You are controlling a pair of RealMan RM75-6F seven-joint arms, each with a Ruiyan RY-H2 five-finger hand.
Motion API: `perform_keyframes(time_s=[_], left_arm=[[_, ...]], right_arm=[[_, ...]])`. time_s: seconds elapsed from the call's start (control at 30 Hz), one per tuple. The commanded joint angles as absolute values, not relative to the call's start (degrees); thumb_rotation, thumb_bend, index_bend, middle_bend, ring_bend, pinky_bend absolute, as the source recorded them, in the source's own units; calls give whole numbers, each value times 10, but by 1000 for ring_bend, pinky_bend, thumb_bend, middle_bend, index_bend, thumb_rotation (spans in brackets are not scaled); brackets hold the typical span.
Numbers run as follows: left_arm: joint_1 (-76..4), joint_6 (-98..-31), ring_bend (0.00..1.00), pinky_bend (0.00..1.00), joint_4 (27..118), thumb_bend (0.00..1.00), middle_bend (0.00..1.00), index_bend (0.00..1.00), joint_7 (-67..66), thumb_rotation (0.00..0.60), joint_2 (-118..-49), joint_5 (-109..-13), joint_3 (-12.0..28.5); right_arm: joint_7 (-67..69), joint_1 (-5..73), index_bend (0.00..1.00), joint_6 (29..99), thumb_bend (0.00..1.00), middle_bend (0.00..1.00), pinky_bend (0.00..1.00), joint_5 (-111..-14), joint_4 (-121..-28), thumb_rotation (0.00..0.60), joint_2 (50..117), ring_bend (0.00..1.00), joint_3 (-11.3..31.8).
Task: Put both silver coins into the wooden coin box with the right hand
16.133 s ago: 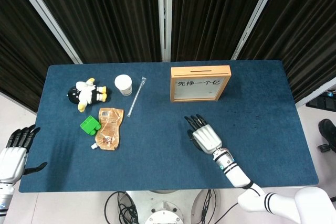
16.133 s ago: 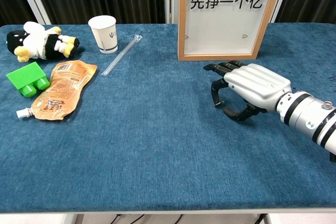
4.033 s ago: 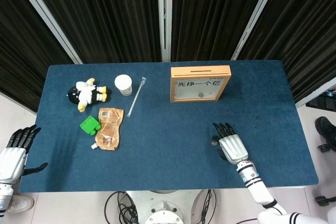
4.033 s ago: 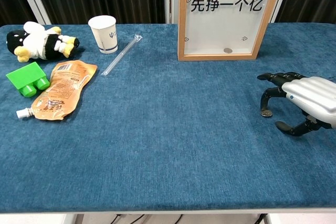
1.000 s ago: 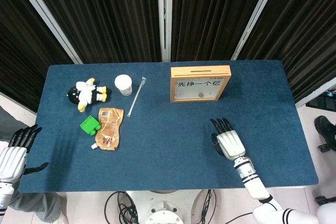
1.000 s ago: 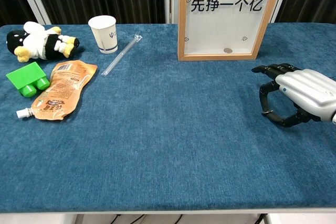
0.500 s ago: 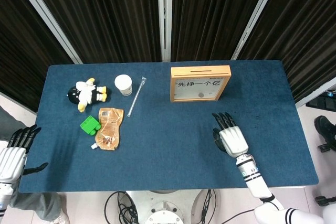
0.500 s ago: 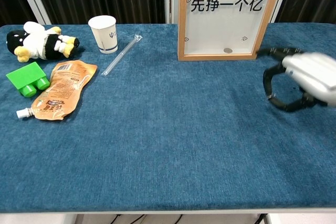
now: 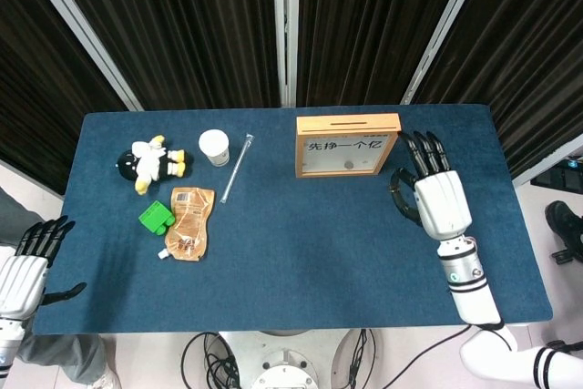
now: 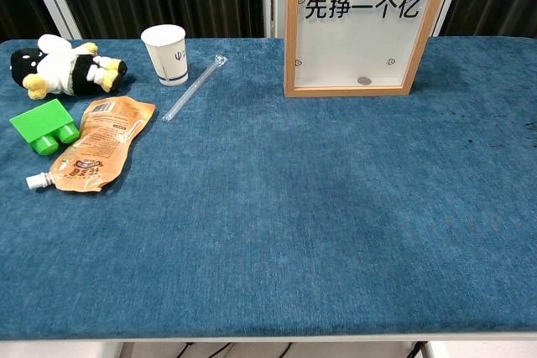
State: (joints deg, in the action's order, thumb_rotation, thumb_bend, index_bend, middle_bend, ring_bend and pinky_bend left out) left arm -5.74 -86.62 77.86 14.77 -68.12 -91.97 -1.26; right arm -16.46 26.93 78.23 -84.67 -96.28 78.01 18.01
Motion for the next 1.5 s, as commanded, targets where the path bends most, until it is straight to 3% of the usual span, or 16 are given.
perform_keyframes(time_s=[0.03,0.23,0.67,1.07,1.5], left_arm=[[-58,-867,0,0,781,94,11,63,146,600,-681,-921,-12],[-57,-870,0,0,784,94,11,63,144,600,-681,-921,-11],[-60,-861,0,0,783,94,11,63,145,600,-680,-915,-10],[-63,-857,0,0,777,94,11,63,153,600,-680,-913,-9],[-64,-854,0,0,771,94,11,64,157,600,-682,-910,-9]], right_arm=[[-204,323,808,731,344,78,0,-777,-980,600,762,0,242],[-281,415,821,646,344,78,0,-647,-929,600,782,0,297],[-383,532,838,591,345,83,0,-454,-825,600,841,0,306],[-412,573,842,598,345,80,0,-378,-790,600,867,0,283],[-396,586,837,597,346,76,0,-363,-767,600,871,0,264]])
